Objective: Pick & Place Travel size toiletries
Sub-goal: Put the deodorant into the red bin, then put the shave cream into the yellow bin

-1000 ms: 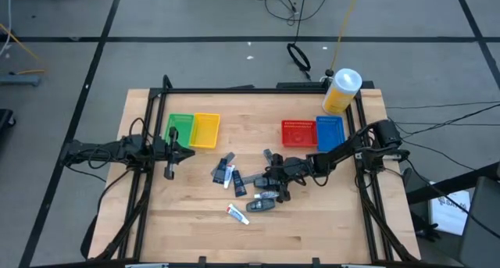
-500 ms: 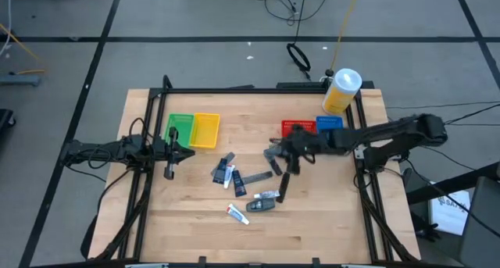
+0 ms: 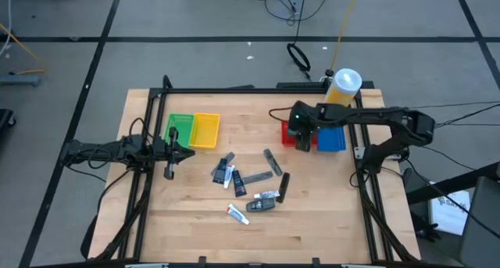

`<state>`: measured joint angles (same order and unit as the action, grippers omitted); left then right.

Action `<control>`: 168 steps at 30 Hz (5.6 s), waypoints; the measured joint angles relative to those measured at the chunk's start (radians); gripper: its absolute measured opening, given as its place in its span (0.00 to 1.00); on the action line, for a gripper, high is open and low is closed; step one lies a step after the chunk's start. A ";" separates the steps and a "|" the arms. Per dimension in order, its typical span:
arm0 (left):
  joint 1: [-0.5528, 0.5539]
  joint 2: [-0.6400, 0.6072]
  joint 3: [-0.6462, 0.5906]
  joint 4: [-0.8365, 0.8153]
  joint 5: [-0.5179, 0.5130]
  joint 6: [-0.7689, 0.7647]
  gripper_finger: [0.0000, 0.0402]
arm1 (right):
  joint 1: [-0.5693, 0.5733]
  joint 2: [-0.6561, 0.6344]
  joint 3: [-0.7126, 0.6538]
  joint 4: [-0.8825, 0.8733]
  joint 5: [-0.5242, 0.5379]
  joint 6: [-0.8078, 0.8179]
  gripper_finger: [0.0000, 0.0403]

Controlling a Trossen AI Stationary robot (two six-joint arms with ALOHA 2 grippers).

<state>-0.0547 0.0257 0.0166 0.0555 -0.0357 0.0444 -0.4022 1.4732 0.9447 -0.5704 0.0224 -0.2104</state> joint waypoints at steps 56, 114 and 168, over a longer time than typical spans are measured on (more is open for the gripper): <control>-0.017 0.085 0.000 0.394 -0.016 -0.159 0.06 | 0.648 0.203 -0.467 1.670 0.372 0.323 0.44; -0.191 1.587 0.711 -0.322 -0.333 -1.410 0.62 | 0.620 0.512 -0.412 1.703 0.370 0.401 0.42; 0.143 1.438 0.965 -0.983 -0.570 -1.007 0.11 | 0.620 0.511 -0.412 1.688 0.370 0.408 0.42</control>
<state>0.0881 1.4642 0.9818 -0.9274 -0.6060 -0.9623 0.2180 1.9846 0.5323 1.1179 0.3920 0.1974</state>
